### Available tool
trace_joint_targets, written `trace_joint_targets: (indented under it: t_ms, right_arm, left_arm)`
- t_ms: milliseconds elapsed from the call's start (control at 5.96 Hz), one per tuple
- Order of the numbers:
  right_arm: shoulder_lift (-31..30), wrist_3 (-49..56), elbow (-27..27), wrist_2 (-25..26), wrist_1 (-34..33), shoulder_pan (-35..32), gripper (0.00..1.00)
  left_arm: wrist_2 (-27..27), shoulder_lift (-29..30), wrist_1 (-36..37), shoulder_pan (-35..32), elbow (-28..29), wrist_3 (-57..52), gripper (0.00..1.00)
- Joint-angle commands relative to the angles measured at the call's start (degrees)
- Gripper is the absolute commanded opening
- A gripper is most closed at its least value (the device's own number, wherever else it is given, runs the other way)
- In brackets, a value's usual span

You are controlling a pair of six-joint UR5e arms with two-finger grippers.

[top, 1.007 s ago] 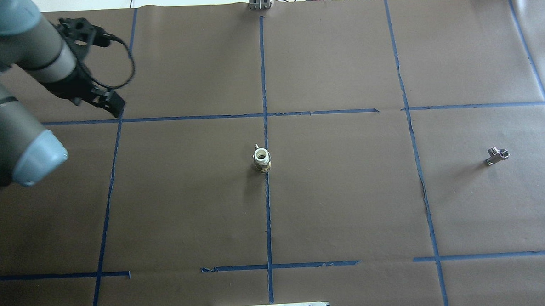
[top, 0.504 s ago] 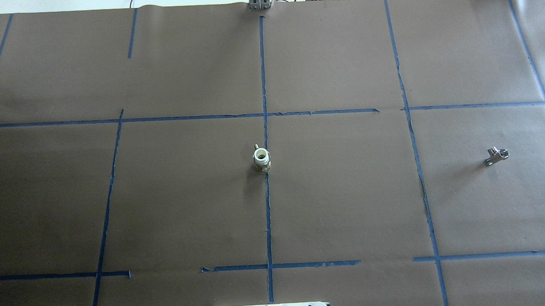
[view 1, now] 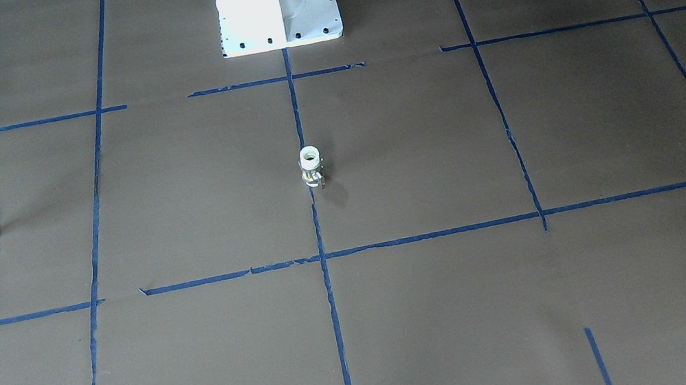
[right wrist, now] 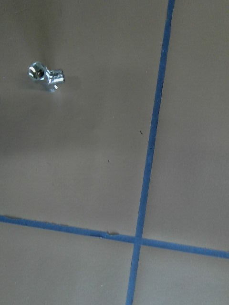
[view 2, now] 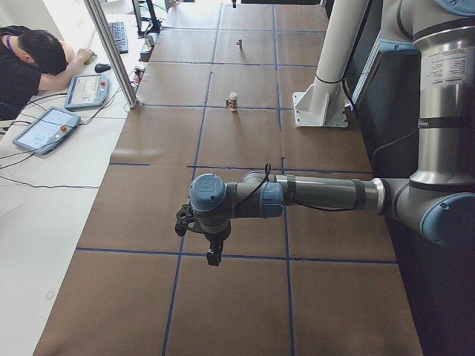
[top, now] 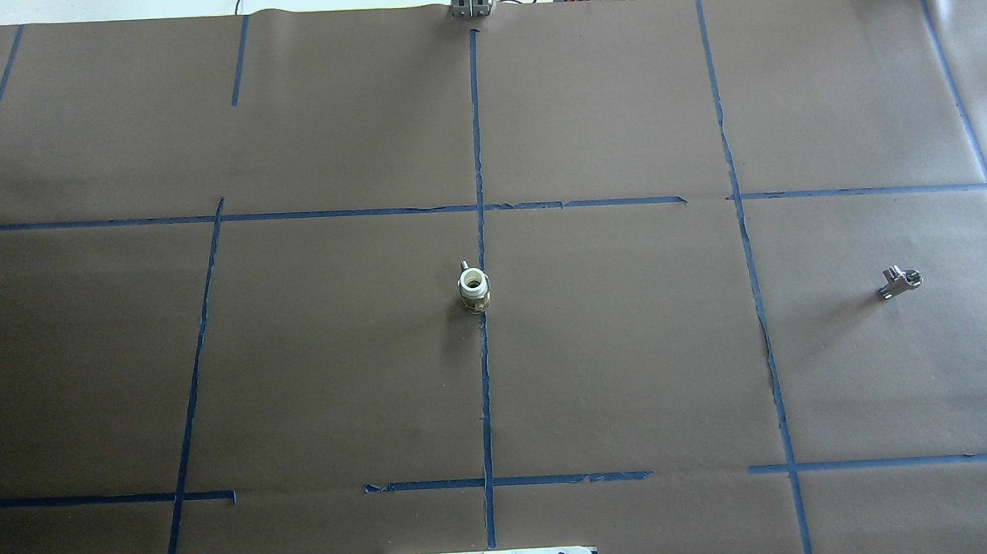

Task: Assemble PPR valve and pipe with both arms
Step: 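Lower the right gripper onto the chrome valve and close it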

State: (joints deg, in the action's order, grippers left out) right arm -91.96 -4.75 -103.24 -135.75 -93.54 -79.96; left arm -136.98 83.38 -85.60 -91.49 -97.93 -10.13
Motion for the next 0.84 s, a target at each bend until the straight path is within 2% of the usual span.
trace_joint_targets:
  t_ms: [0, 168, 336, 672]
  right_arm:
    - [-2.94, -9.70, -1.62, 0.14, 9.44, 6.01, 1.00]
    - [-3.05, -20.81, -1.27, 2.66, 17.87, 10.92, 1.00]
    - [-3.92, -26.05, -1.26, 6.34, 22.30, 16.10, 1.00]
    - [-6.37, -29.26, -1.18, 9.01, 26.37, 21.05, 1.00]
  left_arm:
    - [-1.80, -0.50, -0.97, -0.71, 0.20, 0.20, 1.00]
    - [-1.80, -0.59, -1.06, -0.71, 0.46, 0.11, 1.00]
    - [-1.89, -0.59, -1.15, -0.71, 0.81, 0.11, 1.00]
    - [-1.89, -0.59, -1.15, -0.71, 0.99, 0.11, 1.00]
